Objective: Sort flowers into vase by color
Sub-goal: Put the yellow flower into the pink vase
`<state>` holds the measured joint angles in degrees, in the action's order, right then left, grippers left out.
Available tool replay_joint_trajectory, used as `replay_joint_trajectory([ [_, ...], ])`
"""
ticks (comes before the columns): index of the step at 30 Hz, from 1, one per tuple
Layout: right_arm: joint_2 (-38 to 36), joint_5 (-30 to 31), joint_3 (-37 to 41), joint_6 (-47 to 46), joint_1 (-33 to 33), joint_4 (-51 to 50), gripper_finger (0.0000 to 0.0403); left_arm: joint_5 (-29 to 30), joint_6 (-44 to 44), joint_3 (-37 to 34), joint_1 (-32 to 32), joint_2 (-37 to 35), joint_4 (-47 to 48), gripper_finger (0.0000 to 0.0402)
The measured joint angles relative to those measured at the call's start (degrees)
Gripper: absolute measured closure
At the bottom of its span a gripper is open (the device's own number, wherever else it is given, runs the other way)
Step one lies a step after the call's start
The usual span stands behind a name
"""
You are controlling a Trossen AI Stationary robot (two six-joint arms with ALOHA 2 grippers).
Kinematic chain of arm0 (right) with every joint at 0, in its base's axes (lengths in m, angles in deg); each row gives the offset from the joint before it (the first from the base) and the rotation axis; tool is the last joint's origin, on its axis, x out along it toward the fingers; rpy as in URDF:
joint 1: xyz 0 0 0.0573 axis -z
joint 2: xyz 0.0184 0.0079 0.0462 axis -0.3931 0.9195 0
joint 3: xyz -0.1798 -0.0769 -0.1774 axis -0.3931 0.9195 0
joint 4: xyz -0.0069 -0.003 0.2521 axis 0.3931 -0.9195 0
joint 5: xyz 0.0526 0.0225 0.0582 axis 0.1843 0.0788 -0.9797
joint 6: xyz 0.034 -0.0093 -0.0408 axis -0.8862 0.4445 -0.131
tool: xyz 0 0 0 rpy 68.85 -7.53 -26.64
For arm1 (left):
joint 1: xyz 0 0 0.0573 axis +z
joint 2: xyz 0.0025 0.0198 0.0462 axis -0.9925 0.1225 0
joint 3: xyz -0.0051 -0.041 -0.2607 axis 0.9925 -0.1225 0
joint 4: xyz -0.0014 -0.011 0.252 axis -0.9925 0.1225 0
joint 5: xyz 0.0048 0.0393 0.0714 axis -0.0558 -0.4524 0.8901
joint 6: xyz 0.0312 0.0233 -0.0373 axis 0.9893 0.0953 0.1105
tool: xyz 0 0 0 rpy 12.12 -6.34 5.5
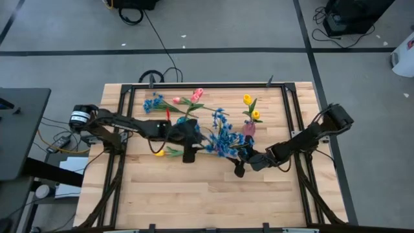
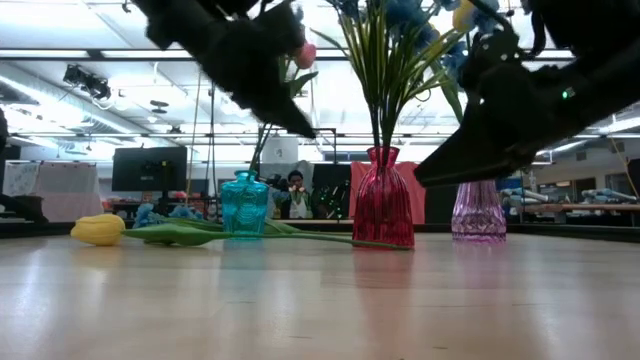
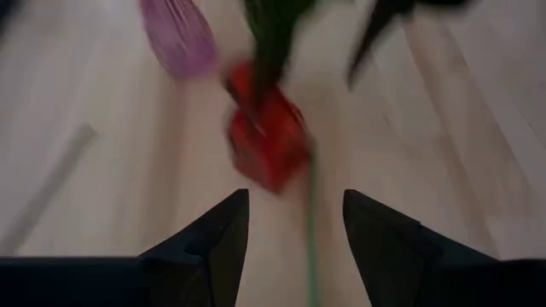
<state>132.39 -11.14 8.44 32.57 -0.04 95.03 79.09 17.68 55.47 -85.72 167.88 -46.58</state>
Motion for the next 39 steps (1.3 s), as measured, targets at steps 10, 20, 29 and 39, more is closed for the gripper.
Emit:
replay_joint_trajectory([
  [10,-7.9,-0.2,0.5,-1.6,-2.6,-9.1,0.0157,5.3,-9.5,-10.1,-5.7,-0.1,-1.3,0.0204],
  [20,-5.7,2.7,1.6,-4.4,-5.8,-6.8,0.0157,10.7,-14.4,-16.2,-7.5,0.0,-2.3,0.0204],
  [29,-5.0,2.8,1.6,-4.3,-7.8,-4.0,0.0164,11.8,-14.3,-17.7,-7.5,1.6,-2.8,0.0227],
  [39,-5.0,2.8,1.5,-3.9,-9.0,-2.6,0.0176,12.2,-12.2,-17.7,-8.0,2.8,-2.6,0.0312],
])
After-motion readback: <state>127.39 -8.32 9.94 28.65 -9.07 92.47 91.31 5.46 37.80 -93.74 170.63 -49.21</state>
